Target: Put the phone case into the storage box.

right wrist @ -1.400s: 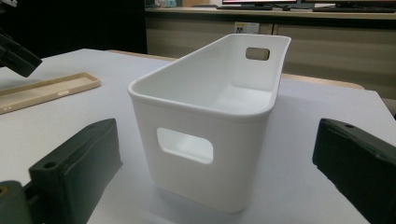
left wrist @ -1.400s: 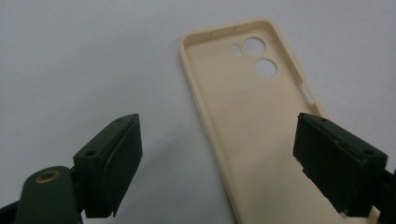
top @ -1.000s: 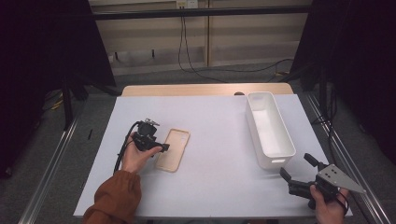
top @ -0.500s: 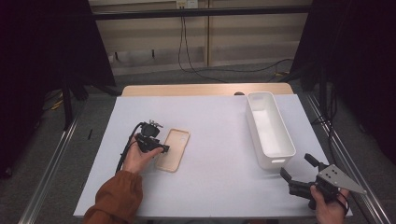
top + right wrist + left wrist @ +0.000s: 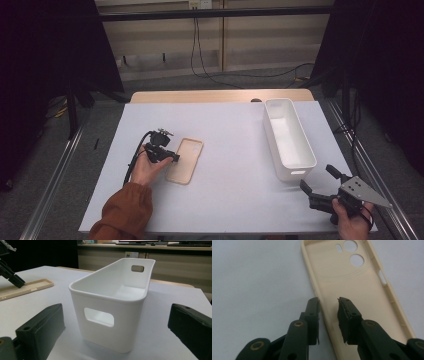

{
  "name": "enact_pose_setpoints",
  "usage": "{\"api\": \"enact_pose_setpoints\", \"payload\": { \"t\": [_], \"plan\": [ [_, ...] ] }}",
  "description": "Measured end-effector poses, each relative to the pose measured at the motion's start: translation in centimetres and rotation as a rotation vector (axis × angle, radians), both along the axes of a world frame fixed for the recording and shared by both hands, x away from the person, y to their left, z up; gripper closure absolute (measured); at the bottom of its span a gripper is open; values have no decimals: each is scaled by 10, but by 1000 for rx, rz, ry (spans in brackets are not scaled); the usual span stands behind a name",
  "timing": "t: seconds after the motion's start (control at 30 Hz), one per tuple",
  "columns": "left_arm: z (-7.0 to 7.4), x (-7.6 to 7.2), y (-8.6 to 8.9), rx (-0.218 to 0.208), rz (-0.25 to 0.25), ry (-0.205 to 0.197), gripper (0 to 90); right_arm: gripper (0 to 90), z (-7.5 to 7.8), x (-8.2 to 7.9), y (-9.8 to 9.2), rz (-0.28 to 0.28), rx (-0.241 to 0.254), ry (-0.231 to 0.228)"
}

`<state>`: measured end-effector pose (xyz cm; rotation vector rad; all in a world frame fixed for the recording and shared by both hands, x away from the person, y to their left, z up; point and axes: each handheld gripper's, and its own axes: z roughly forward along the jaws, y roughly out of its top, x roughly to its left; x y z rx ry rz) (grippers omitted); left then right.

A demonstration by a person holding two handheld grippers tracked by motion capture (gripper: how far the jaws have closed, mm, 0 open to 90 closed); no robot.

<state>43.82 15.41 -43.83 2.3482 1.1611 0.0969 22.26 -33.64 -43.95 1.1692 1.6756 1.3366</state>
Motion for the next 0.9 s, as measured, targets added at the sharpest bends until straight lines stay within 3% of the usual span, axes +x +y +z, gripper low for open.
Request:
{"api": "enact_pose_setpoints", "payload": {
  "t": [0.9],
  "plan": [
    [0, 1, -1, 8, 44, -10, 817, 1, 0, 0, 1, 2, 0, 3]
  ]
}}
